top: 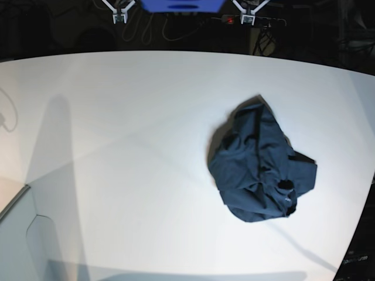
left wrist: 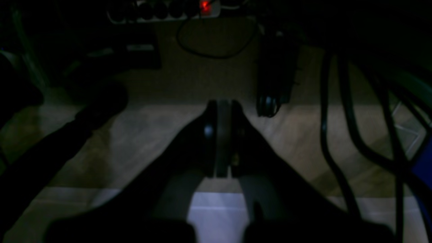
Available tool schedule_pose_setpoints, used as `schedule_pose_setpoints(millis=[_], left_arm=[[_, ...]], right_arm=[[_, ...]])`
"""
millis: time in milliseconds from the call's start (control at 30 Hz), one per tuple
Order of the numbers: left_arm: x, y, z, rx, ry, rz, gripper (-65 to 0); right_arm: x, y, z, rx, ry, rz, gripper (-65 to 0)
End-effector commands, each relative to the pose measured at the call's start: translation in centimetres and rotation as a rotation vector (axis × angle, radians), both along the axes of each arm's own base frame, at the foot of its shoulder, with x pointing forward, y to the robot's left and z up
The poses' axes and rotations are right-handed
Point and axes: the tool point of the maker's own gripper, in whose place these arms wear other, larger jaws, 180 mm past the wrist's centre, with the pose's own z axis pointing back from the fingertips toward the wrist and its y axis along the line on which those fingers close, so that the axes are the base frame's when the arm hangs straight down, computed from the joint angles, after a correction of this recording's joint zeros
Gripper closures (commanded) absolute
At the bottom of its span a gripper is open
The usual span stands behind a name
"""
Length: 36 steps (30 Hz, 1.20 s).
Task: Layout the t-shirt on the table in an organized manner, then fold the t-shirt properly
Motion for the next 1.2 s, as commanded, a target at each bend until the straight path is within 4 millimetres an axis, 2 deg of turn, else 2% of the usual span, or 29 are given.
schedule_pose_setpoints(millis=[0, 133, 267, 367, 467, 600, 767, 1067, 1167], left_arm=[[-0.5, 0.1, 0.0, 0.002, 0.005, 0.002, 0.0], [-0.5, 0.1, 0.0, 0.002, 0.012, 0.003, 0.0], [-1.5, 0.2, -0.1, 0.006, 0.091, 0.004, 0.0], [-1.0, 0.2, -0.1, 0.007, 0.090, 0.003, 0.0], [-0.4, 1.4, -0.1, 0.029, 0.086, 0.000, 0.0], [-0.3, 1.8, -0.1, 0.035, 0.085, -0.002, 0.0], [-1.5, 1.8, -0.1, 0.037, 0.161, 0.000, 0.0], [-1.4, 1.8, -0.1, 0.039, 0.161, 0.000, 0.0], [-1.4, 2.6, 0.0, 0.047, 0.158, 0.000, 0.0]], right_arm=[[-0.2, 0.2, 0.0, 0.014, -0.003, -0.003, 0.0], [0.0, 0.2, 0.0, 0.014, -0.005, -0.003, 0.0], [-0.3, 0.2, 0.0, 0.015, 0.020, -0.004, 0.0], [0.3, 0.2, -0.1, 0.015, 0.014, -0.004, 0.0], [0.4, 0.1, -0.1, 0.013, 0.014, -0.002, 0.0], [-0.4, 0.2, -0.1, 0.015, 0.072, -0.002, 0.0], [0.7, 0.2, -0.2, 0.016, 0.072, -0.002, 0.0], [1.0, 0.2, -0.2, 0.016, 0.066, -0.001, 0.0], [1.1, 0.2, -0.1, 0.015, 0.055, 0.000, 0.0]])
